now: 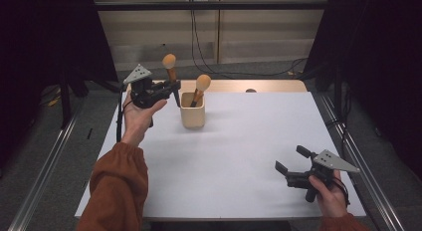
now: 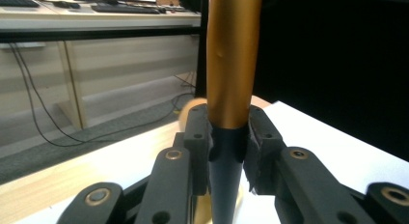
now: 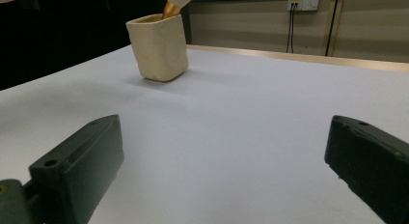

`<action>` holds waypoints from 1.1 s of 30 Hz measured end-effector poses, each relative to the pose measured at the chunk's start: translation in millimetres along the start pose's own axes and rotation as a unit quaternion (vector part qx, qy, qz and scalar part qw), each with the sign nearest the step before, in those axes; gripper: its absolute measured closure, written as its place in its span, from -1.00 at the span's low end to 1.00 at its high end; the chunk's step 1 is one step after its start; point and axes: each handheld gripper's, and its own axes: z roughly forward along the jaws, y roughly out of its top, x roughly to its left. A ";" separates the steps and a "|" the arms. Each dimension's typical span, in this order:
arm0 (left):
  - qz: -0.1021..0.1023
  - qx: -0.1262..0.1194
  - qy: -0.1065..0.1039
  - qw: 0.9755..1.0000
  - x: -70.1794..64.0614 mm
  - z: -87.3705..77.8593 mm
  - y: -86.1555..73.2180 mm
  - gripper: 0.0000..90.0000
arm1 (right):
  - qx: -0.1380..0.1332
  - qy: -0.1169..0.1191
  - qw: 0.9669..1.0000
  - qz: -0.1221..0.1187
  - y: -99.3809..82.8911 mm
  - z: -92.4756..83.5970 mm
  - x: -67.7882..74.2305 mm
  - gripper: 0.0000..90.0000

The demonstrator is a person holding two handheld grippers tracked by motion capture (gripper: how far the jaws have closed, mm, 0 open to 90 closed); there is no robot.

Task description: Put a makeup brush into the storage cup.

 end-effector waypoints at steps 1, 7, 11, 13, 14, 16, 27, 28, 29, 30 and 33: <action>0.002 0.003 0.003 1.000 0.3 2.1 0.6 0.65 | 0.000 0.001 1.000 0.000 -0.2 -0.1 -0.6 -1.00; 0.003 0.003 0.002 1.000 1.8 13.1 2.8 0.65 | -0.004 0.000 1.000 0.002 0.1 -0.9 -1.4 -1.00; 0.007 0.001 -0.001 1.000 0.4 18.5 1.5 0.65 | -0.003 0.003 1.000 0.002 -0.5 -0.3 -1.5 -1.00; 0.007 0.003 0.001 1.000 1.4 21.6 -0.6 0.65 | -0.003 0.004 1.000 0.003 -0.5 -0.5 -1.4 -1.00; 0.006 0.006 0.001 1.000 2.9 23.4 -2.3 0.65 | -0.003 0.003 1.000 0.001 -0.5 -0.4 -1.4 -1.00; 0.004 0.008 0.001 1.000 4.6 26.0 -5.3 0.65 | -0.002 0.004 1.000 0.002 -0.8 -0.5 -1.5 -1.00; 0.010 0.026 0.000 1.000 5.7 42.6 -21.1 0.65 | -0.002 0.006 1.000 0.003 -1.6 -0.6 -1.9 -1.00; 0.006 0.025 -0.001 1.000 6.3 43.5 -22.9 0.65 | -0.002 0.006 1.000 0.002 -1.7 -0.7 -1.8 -1.00; 0.005 0.025 0.000 1.000 6.7 44.2 -24.7 0.65 | -0.001 0.007 1.000 0.000 -1.8 -1.0 -1.9 -1.00; 0.007 0.027 0.001 1.000 7.2 44.8 -26.4 0.65 | -0.001 0.008 1.000 0.000 -1.8 -0.9 -1.6 -1.00; 0.007 0.033 0.003 0.999 8.7 45.7 -30.4 0.65 | 0.001 0.009 1.000 -0.002 -2.1 -0.4 -1.0 -1.00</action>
